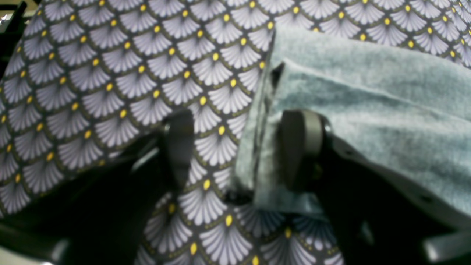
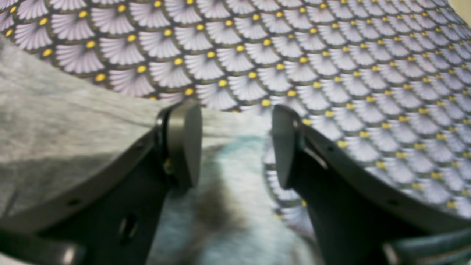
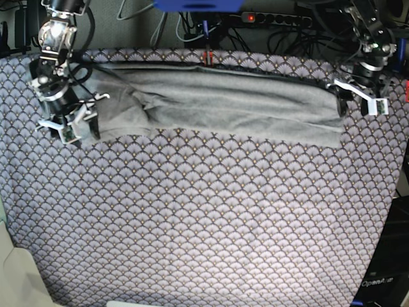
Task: Fold the T-shirt properly
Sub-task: 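Move the right gripper along the fold and tuck the loose shirt end, then pull the shirt end outward with the right gripper to straighten the strip, then adjust the left gripper's grip on the strip's other end, then carry the strip's end with the left gripper toward the strip's middle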
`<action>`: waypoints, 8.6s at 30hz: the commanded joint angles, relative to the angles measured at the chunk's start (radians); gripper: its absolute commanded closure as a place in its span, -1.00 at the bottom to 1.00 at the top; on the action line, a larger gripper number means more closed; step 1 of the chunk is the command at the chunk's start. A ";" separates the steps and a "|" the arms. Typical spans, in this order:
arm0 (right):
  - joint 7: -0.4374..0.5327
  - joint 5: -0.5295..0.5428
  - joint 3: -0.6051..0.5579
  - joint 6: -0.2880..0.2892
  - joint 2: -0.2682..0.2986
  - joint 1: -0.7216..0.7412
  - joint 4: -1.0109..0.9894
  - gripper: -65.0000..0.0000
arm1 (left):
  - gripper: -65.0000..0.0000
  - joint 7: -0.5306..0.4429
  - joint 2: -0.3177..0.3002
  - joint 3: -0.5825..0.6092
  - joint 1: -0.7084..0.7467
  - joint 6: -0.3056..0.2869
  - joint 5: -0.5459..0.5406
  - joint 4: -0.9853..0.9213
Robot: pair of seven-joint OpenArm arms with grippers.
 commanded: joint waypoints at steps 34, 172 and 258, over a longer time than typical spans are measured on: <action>0.027 0.011 0.003 -0.007 0.072 0.111 -0.222 0.82 | -0.14 -0.025 -0.010 -0.004 -0.008 0.004 -0.011 0.022; 0.337 0.011 0.426 -0.007 -0.003 -0.151 -0.105 0.10 | -0.41 0.199 -0.007 -0.110 -0.158 -0.065 -0.023 0.082; 0.337 0.011 0.426 -0.007 -0.002 -0.145 -0.107 0.10 | 1.00 0.389 0.171 0.143 -0.158 -0.065 -0.011 0.260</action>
